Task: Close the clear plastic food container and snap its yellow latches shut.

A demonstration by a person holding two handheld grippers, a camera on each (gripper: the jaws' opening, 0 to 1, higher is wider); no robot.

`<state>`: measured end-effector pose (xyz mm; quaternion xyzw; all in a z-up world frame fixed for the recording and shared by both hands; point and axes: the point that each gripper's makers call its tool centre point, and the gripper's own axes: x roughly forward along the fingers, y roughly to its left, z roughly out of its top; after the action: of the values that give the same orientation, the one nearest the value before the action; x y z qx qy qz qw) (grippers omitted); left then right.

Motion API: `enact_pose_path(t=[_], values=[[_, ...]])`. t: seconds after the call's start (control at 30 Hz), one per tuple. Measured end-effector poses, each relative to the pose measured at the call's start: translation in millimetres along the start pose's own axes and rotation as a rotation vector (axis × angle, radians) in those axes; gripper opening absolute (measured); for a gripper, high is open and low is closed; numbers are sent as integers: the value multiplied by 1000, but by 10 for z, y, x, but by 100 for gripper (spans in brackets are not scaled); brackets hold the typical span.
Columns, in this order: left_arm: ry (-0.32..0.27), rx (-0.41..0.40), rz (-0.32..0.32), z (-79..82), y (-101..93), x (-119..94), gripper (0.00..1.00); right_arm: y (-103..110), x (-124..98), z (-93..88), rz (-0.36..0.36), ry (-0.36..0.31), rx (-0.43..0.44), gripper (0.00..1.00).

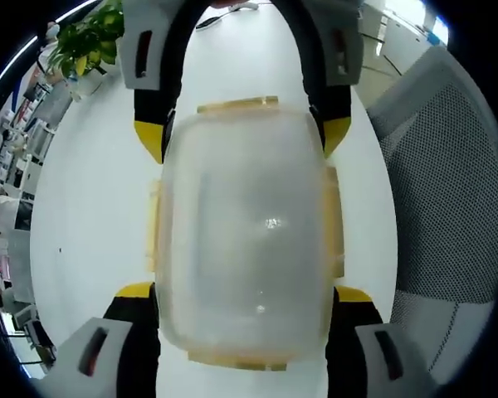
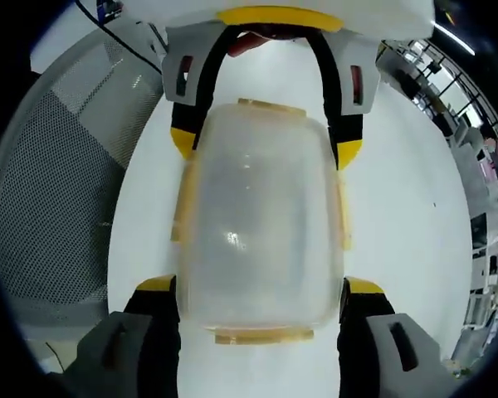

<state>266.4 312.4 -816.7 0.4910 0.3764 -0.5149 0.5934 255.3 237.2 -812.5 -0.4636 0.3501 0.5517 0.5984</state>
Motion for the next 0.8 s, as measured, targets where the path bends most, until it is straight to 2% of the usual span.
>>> enact_pose_path(t=[0.23,0.43,0.63,0.8], values=[[-23,-48,10,-236,-23,-82,80,-34,88,233,11,1,-36,76],[-20,-51,10,-485,12,-129,81,-75,173,459,13,7,-41,76],[-56,-40,1,-597,88,-151,81,-139,219,556,9,24,-25,76],[-63,-23,-4,-650,145,-148,81,-200,258,610,2,34,-5,76]])
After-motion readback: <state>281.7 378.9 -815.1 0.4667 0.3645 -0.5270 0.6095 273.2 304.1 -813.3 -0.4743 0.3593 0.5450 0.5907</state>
